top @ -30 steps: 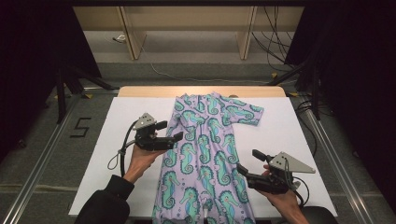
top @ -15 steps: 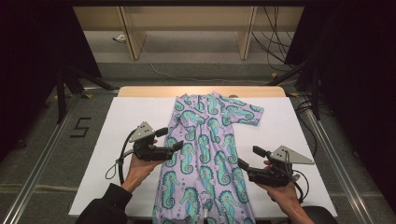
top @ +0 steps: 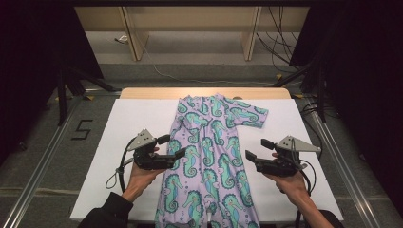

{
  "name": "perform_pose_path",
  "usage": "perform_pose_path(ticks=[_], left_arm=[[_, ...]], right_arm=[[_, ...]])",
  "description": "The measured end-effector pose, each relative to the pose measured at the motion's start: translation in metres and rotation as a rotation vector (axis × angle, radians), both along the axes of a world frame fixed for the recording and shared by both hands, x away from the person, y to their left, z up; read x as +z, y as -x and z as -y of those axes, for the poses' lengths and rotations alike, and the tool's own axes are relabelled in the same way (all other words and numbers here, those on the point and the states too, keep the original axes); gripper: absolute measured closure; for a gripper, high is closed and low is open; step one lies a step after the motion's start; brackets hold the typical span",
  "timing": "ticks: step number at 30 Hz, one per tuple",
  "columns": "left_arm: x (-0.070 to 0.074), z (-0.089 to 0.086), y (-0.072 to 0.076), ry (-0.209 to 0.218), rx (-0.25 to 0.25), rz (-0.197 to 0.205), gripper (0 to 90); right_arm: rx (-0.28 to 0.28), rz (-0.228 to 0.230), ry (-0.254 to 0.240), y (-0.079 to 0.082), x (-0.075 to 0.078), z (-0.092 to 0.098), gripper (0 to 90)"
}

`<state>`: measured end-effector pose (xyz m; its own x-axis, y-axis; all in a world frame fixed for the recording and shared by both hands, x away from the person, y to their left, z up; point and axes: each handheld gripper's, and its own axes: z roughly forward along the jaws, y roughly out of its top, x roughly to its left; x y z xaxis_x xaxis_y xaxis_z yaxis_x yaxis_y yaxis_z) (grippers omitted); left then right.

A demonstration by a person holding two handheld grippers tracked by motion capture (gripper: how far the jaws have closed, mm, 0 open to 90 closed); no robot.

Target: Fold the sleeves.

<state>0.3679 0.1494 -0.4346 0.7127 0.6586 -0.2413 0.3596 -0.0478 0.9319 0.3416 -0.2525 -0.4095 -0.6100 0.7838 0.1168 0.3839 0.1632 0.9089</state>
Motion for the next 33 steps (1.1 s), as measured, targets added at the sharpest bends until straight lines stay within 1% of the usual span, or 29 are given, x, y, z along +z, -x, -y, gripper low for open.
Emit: perform_pose_path(ticks=[2,4,5,6,7,8,10,11,15,16,17,22,24,26,29,30,32,33], left_arm=[[-0.001,0.000,0.001,0.004,0.001,-0.002,15.5],[-0.002,0.001,0.003,-0.012,-0.002,-0.001,15.5],[-0.002,0.001,0.004,-0.019,-0.007,0.001,15.5],[-0.002,0.001,0.005,-0.014,-0.008,0.000,15.5],[-0.002,0.001,0.005,-0.014,-0.008,0.000,15.5],[-0.003,0.000,0.006,-0.016,-0.009,0.004,15.5],[-0.003,0.001,0.007,-0.018,-0.008,0.003,15.5],[-0.004,0.001,0.008,-0.019,-0.008,0.004,15.5],[-0.004,0.002,0.010,-0.023,-0.015,0.010,15.5],[-0.004,0.002,0.010,-0.026,-0.014,0.015,15.5],[-0.004,0.003,0.011,-0.028,-0.013,0.017,15.5],[-0.005,0.003,0.013,-0.034,-0.016,0.023,15.5],[-0.005,0.003,0.013,-0.035,-0.012,0.026,15.5],[-0.005,0.003,0.014,-0.035,-0.011,0.029,15.5],[-0.005,0.003,0.014,-0.029,-0.009,0.026,15.5],[-0.006,0.003,0.015,-0.033,-0.008,0.026,15.5],[-0.006,0.003,0.015,-0.033,-0.010,0.023,15.5],[-0.006,0.002,0.015,-0.035,-0.009,0.025,15.5]], right_arm=[[-0.004,-0.004,0.002,-0.003,0.001,0.001,24.2],[-0.009,-0.007,0.009,-0.009,0.003,0.001,24.2],[0.005,-0.025,0.024,-0.016,0.004,0.001,24.0],[0.002,-0.025,0.032,-0.019,0.004,0.001,24.0],[0.002,-0.025,0.032,-0.019,0.004,0.001,24.0],[-0.007,-0.028,0.037,-0.026,0.005,0.001,24.0],[-0.010,-0.031,0.040,-0.029,0.005,0.000,24.0],[-0.019,-0.031,0.054,-0.035,0.006,0.000,24.0],[-0.032,-0.044,0.070,-0.047,0.007,0.000,24.0],[-0.032,-0.044,0.070,-0.047,0.007,0.000,24.0],[-0.035,-0.055,0.081,-0.052,0.007,0.000,24.0],[-0.043,-0.064,0.100,-0.059,0.007,0.001,24.0],[-0.051,-0.078,0.098,-0.065,0.006,0.003,24.1],[-0.056,-0.086,0.108,-0.070,0.006,0.003,24.1],[-0.064,-0.093,0.113,-0.075,0.005,0.004,24.1],[-0.072,-0.104,0.119,-0.080,0.005,0.004,24.1],[-0.075,-0.106,0.122,-0.082,0.005,0.004,24.1],[-0.082,-0.114,0.123,-0.087,0.005,0.005,24.1]])
